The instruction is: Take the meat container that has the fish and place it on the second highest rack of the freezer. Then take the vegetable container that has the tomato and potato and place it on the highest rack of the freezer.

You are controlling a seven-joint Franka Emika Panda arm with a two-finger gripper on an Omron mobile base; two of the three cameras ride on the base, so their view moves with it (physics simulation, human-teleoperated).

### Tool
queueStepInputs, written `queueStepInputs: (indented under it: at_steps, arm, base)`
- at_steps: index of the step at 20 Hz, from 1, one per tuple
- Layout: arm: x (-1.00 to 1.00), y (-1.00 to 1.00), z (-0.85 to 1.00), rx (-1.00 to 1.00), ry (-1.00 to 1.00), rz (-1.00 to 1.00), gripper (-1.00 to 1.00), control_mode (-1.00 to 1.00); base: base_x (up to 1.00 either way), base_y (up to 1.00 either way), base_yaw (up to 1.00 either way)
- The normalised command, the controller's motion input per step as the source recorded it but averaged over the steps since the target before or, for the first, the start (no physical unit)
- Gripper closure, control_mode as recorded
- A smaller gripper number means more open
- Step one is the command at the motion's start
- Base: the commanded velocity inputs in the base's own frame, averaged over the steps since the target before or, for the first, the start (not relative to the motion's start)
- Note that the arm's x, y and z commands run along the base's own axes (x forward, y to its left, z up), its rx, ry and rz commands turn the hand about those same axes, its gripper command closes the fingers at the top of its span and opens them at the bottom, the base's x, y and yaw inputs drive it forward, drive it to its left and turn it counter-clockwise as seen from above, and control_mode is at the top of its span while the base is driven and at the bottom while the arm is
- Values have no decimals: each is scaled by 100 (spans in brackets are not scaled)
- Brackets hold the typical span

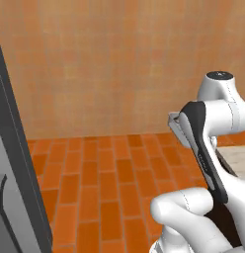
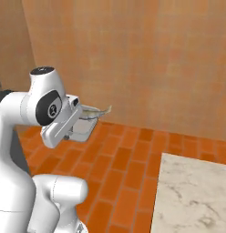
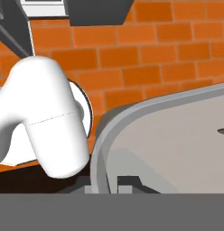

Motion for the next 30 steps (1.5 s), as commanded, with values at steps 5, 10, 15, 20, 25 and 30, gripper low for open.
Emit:
queueStepInputs:
  at_steps: [5,10,15,20,25,30]
  arm:
    - [0,0,0,0,0,0,100,100]
    - [0,0,0,0,0,0,100,100]
    - [0,0,0,0,0,0,100,100]
    - [0,0,0,0,0,0,100,100]
    - [0,0,0,0,0,0,100,100]
    - [0,0,0,0,0,0,100,100]
  base:
    - [73,-6,23]
    - [25,-32,70]
    - [2,-29,91]
    - [0,-32,91]
    - [0,-43,90]
    - [0,-54,85]
